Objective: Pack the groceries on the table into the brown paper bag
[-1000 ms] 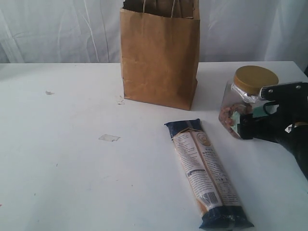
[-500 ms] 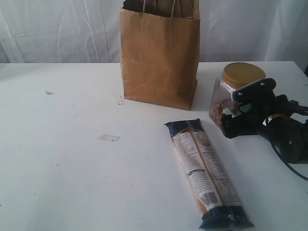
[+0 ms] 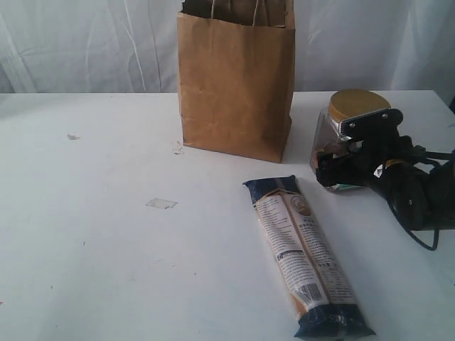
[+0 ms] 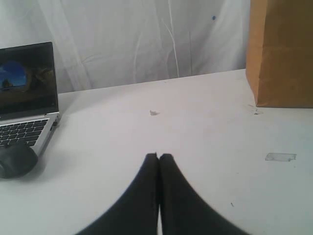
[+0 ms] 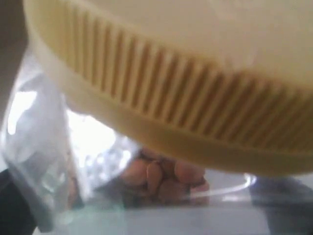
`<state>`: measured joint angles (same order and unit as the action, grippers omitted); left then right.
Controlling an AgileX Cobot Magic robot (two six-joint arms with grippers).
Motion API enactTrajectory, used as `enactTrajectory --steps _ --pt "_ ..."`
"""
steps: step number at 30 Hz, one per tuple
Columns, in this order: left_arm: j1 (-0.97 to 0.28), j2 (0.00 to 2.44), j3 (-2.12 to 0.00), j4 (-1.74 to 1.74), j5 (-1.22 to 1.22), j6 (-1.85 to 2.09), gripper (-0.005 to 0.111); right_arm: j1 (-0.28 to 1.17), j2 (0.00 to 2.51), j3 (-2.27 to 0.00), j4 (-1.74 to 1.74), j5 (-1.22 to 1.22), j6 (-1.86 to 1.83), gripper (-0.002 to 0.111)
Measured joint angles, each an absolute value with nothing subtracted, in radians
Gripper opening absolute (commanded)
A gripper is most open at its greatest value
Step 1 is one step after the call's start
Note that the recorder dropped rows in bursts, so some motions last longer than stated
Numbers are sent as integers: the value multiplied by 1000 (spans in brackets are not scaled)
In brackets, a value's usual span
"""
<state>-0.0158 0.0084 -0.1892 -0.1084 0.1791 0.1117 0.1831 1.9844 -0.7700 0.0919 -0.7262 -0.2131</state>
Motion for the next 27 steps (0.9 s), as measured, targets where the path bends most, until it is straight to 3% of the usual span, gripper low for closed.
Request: enactTrajectory --steps 2,6,11,13,27 --pt "-16 8 -189 -108 179 112 0 182 1984 -770 89 -723 -209 81" --pt "-16 8 -189 -108 179 112 0 182 1984 -774 138 -721 -204 37" --pt "-16 8 -189 -108 179 112 0 182 1976 -776 259 -685 -203 4" --pt "-16 8 -189 -108 179 112 0 182 1952 -776 300 -632 -217 0" --pt "-16 8 -189 -108 179 112 0 182 1519 -776 365 -147 -301 0"
